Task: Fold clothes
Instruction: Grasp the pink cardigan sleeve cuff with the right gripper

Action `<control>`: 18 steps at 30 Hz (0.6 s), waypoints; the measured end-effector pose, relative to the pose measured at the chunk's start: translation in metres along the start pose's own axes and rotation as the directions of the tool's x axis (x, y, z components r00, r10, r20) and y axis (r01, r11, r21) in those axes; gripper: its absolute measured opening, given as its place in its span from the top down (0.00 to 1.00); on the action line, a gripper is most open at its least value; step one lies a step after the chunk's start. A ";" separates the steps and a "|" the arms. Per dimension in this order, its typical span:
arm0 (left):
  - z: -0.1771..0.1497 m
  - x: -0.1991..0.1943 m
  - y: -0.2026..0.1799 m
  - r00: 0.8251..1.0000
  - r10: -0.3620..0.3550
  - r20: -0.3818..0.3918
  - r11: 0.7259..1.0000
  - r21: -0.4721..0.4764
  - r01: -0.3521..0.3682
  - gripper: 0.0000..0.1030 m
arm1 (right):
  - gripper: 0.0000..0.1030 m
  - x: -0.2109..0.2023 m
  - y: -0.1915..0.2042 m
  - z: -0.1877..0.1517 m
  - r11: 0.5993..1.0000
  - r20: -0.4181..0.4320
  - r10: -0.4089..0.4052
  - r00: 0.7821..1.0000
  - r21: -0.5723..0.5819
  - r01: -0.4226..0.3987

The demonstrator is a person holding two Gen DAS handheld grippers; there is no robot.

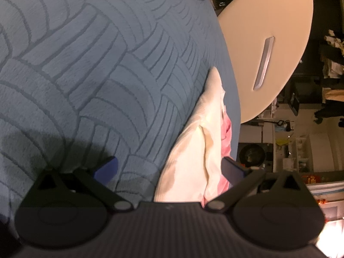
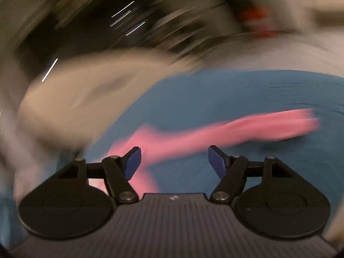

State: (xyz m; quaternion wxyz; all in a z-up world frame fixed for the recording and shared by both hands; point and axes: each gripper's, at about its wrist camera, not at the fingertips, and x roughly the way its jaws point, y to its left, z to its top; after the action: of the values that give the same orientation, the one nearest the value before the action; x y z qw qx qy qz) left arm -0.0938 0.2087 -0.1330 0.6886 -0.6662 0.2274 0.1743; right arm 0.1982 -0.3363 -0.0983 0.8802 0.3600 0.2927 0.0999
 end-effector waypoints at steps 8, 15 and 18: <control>0.000 0.002 0.000 1.000 0.001 0.003 1.000 0.000 -0.001 0.00 | 0.28 0.019 -0.099 0.035 0.876 -0.095 -0.098 0.991 0.465 0.131; 0.000 0.002 0.001 1.000 -0.006 0.003 1.000 0.000 0.006 0.00 | 0.87 0.069 -0.092 0.048 0.917 -0.043 -0.148 0.988 0.368 0.153; 0.000 0.002 0.002 1.000 -0.009 0.004 1.000 -0.003 0.009 0.00 | 0.89 0.077 -0.057 0.055 0.978 0.009 -0.153 0.988 0.143 0.150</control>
State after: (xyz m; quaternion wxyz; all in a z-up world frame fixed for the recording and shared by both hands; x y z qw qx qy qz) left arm -0.0935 0.2090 -0.1357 0.6887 -0.6680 0.2227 0.1728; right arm 0.2903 -0.3790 -0.1405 0.8604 0.3992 0.3167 0.0077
